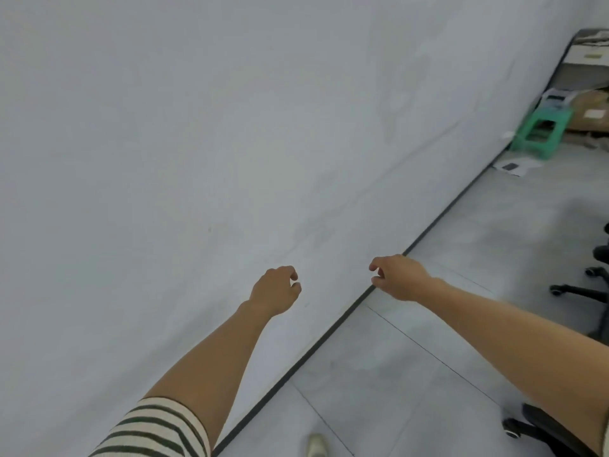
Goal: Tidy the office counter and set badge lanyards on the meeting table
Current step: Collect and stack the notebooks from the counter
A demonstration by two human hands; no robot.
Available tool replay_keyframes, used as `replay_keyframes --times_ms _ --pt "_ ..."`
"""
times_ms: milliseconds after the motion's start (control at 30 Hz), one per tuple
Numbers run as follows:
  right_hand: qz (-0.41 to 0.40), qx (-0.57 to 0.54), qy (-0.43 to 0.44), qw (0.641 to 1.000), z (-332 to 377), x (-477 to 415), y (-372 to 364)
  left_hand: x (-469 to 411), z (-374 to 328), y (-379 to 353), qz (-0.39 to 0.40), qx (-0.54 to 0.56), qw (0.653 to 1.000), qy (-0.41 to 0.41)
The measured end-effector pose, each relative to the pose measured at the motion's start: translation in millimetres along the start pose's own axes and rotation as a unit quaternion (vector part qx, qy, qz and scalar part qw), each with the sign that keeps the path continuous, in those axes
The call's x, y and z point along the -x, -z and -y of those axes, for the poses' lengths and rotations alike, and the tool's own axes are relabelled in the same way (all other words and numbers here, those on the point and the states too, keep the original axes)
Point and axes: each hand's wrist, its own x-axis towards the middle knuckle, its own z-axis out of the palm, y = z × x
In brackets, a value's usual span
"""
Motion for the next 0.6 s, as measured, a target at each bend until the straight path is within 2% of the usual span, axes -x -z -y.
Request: replay_keyframes --times_ms 267,433,600 --pt "-0.040 -0.030 -0.167 0.985 -162 -53 47 -181 -148 -35 0.075 -0.027 0.984 -0.160" --pt "-0.075 -0.069 -0.270 0.958 -247 -68 87 -282 -256 -42 0.108 -0.056 0.958 -0.261" --pt "-0.081 -0.089 -0.345 0.931 -328 -72 105 -342 -354 -77 0.155 -0.069 0.926 -0.337"
